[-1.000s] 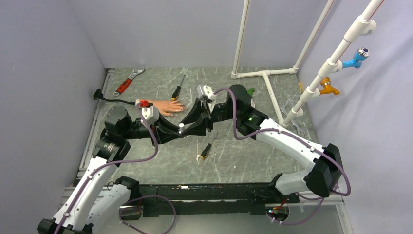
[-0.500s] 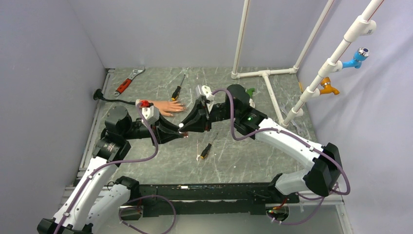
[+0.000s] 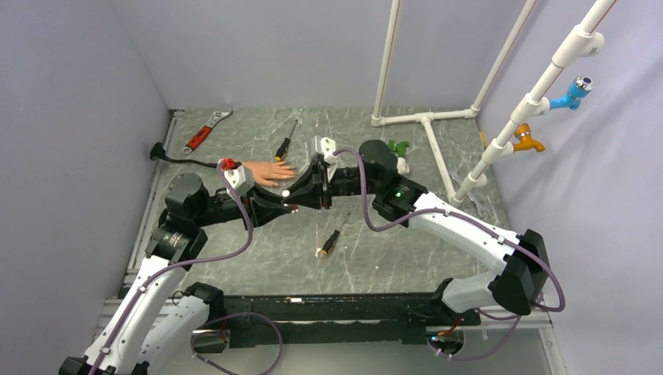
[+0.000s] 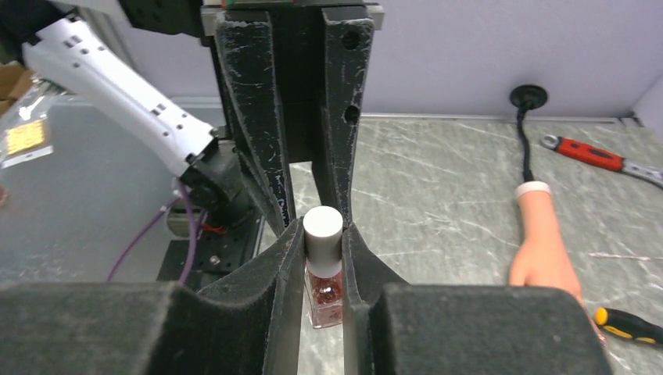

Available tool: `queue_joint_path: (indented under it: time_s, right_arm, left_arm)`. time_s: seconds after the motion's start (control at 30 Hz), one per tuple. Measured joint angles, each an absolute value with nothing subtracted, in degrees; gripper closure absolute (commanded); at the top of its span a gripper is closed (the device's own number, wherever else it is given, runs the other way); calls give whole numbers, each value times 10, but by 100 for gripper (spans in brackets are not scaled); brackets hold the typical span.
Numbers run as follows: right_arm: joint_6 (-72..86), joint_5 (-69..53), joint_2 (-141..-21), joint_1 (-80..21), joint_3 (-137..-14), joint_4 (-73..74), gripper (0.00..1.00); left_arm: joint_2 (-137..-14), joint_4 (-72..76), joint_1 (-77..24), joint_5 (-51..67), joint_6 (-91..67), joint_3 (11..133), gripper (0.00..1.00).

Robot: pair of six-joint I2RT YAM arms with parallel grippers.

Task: Paint the nails
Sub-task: Screw the nail polish bottle.

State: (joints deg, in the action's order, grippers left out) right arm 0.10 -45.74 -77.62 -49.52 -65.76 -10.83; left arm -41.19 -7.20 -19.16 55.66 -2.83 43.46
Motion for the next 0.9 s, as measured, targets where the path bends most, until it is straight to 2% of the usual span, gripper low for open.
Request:
queue_joint_path:
  time_s: [0.63, 0.77, 0.9]
  right_arm:
    - [4, -160, -772, -580, -621, -175, 90]
    - [-2, -123, -773, -593, -621, -176, 76]
    - [-9, -110, -771, -602, -618, -181, 51]
  left_arm:
    - [-382, -95, -188, 421, -28, 431, 100]
    - [-382, -95, -188, 413, -28, 430, 100]
    - [-381, -95, -188, 406, -28, 430, 100]
